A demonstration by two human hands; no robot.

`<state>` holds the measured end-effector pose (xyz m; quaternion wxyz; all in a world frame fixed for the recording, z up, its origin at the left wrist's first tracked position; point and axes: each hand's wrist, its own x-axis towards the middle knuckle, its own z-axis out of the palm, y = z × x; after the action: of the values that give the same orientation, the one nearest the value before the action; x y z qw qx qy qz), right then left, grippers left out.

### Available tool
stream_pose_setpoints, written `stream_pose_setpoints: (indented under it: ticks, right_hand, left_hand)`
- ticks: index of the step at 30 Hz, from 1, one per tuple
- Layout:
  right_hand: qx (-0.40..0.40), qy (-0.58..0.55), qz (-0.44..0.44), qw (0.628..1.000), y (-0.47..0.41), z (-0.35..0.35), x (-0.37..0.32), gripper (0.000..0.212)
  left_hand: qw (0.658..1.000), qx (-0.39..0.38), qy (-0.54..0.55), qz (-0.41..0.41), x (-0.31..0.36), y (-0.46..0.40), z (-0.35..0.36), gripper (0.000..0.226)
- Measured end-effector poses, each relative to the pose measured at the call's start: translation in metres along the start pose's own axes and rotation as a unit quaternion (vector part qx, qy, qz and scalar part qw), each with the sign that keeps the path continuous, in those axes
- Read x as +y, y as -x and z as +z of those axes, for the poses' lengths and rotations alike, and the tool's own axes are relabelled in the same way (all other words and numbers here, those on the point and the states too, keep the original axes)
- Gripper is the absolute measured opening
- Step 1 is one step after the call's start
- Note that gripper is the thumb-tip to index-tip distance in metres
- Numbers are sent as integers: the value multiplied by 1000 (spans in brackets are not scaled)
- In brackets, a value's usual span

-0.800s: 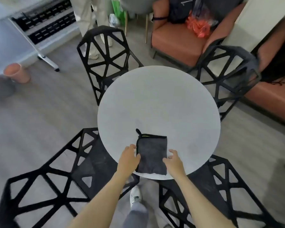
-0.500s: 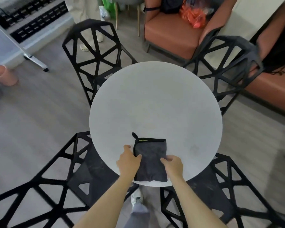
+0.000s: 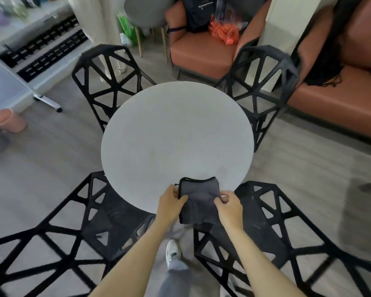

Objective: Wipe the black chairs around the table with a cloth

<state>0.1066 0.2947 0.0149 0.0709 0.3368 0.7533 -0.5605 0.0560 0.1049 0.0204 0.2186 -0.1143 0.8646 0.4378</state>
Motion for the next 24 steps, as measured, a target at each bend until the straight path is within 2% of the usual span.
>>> stream_pose_setpoints:
  ticks: [4,7,12,14,16,17,21,24]
  right_hand:
    - [-11,-4,-70,998,35,-68,30,26]
    - [-34,9,-114,993,57,-113,60,29]
    - [-54,36,-144,987,101,-173,105,33]
    - [-48,32,-141,988,118,-188,124,31]
    - [-43,33,-131,990,136,-200,141,27]
    - [-43,36,-126,990,145,-206,150,26]
    - [-50,68,-124,989,181,-226,184,33]
    - [-43,131,-139,981,207,-240,213,39]
  left_hand:
    - [998,20,32,44,14,65,41,20]
    - [996,3,61,61,15,108,70,18]
    - [994,5,80,76,16,185,115,19]
    - [993,-5,90,79,15,212,125,35]
    - [992,-25,69,100,7,234,134,62]
    - [992,-32,49,108,1,242,139,65]
    - [992,-42,12,119,-25,271,166,24]
    - [993,-51,28,107,-52,295,193,26]
